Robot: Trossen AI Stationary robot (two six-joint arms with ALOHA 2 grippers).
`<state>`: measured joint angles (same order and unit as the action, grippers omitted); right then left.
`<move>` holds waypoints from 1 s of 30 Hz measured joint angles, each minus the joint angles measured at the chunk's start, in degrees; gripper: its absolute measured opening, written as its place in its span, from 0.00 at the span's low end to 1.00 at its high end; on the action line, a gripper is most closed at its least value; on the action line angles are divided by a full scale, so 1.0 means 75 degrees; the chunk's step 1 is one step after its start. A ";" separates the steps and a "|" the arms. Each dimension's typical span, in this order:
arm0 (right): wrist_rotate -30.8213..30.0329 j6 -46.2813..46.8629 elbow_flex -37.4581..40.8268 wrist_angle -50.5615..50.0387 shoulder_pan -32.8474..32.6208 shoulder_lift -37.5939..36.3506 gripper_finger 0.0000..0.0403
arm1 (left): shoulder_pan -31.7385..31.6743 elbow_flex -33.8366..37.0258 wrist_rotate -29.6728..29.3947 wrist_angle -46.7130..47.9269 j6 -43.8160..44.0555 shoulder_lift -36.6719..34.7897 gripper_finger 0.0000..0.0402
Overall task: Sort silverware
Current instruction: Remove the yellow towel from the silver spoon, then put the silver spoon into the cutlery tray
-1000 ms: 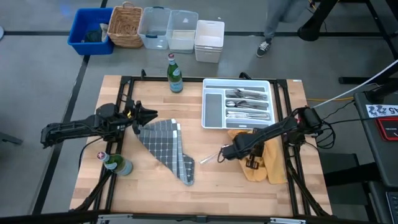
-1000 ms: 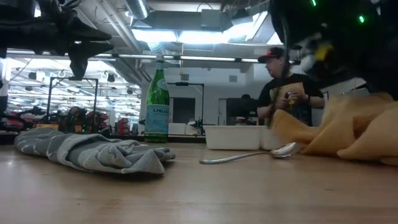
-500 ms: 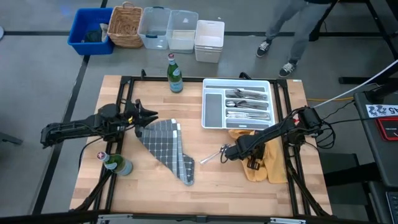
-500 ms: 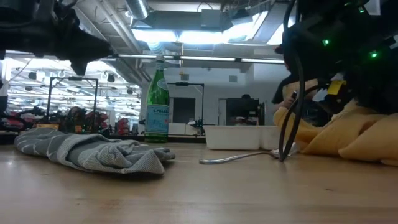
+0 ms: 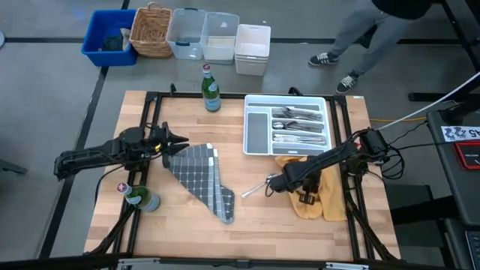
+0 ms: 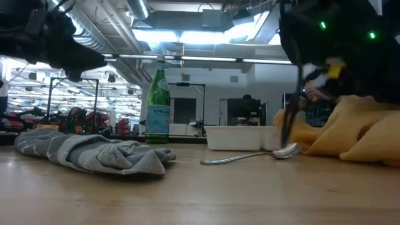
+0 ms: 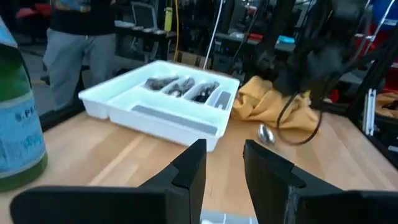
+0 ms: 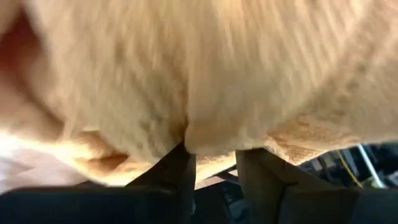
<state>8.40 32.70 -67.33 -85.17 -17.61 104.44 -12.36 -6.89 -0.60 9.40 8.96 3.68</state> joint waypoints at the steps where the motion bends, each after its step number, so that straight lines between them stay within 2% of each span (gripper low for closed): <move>1: -0.0048 -0.0116 -0.0160 -0.0064 0.0000 -0.0004 0.28 | 0.0000 0.0105 0.0000 0.0013 0.0026 -0.0081 0.24; 5: -0.0107 -0.0583 -0.0823 -0.0080 0.0000 -0.0009 0.28 | 0.0000 0.0422 0.0031 -0.0197 0.0349 -0.0369 0.24; 10: -0.0135 -0.1213 -0.1742 0.0070 -0.0003 -0.0013 0.28 | 0.0000 0.0504 0.0198 -0.0750 -0.0097 -0.0399 0.24; 15: -0.0726 -0.2036 -0.2413 0.1155 -0.0003 -0.0017 0.28 | 0.0000 0.0502 0.0198 -0.0627 -0.0083 -0.0399 0.24; 22: -0.0862 -0.2655 -0.2474 0.3446 -0.0002 0.0025 0.28 | -0.0003 0.0489 0.0189 -0.0369 0.0123 -0.0396 0.24; 26: -0.0868 -0.2665 -0.2474 0.3812 -0.0003 0.0061 0.28 | -0.0002 0.0489 0.0190 -0.0354 0.0185 -0.0396 0.24; 30: -0.1223 -0.3169 -0.2474 0.3864 -0.0003 0.0058 0.28 | 0.0000 0.0489 0.0189 -0.0348 0.0189 -0.0396 0.24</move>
<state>-0.77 8.93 -85.89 -56.19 -17.63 104.88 -12.36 -3.22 0.82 6.79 10.37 0.71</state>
